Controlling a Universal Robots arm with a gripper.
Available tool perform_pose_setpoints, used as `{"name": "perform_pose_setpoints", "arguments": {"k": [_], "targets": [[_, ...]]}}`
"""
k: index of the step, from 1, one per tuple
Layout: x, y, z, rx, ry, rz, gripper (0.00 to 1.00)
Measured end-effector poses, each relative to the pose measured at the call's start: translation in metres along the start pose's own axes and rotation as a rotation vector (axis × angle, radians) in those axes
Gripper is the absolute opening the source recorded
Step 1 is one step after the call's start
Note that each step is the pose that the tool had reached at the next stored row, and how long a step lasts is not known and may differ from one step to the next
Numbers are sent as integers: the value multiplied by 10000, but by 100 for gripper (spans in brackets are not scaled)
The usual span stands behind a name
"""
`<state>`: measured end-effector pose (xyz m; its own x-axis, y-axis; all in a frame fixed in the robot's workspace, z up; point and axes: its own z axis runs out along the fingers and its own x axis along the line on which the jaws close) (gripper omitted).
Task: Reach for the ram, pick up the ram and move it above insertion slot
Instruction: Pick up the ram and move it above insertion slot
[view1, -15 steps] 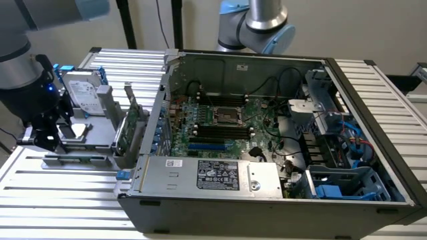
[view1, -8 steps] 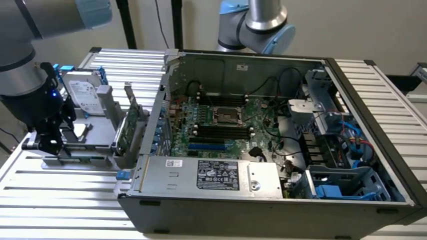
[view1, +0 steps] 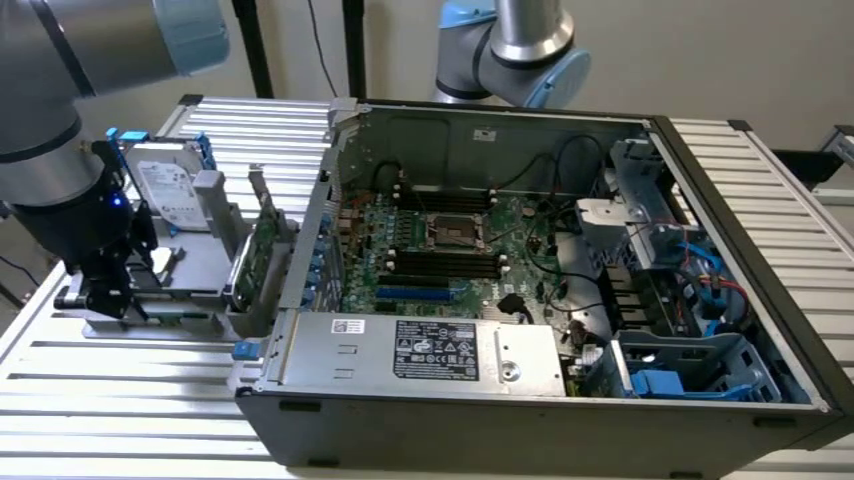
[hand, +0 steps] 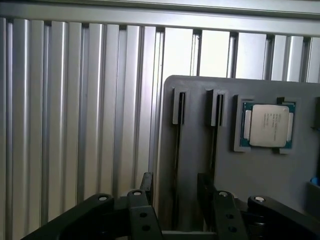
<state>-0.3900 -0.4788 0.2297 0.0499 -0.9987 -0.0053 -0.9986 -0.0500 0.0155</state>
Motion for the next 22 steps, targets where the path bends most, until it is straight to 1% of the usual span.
{"name": "perform_pose_setpoints", "arguments": {"k": [15,18,19,20,22], "targets": [[-36,-31,273,0,1,-36,48],[-38,-34,293,-2,2,-41,48],[-39,-36,295,-1,2,-43,46],[-40,-40,296,0,1,-45,46],[-40,-48,298,0,0,-50,33]]}}
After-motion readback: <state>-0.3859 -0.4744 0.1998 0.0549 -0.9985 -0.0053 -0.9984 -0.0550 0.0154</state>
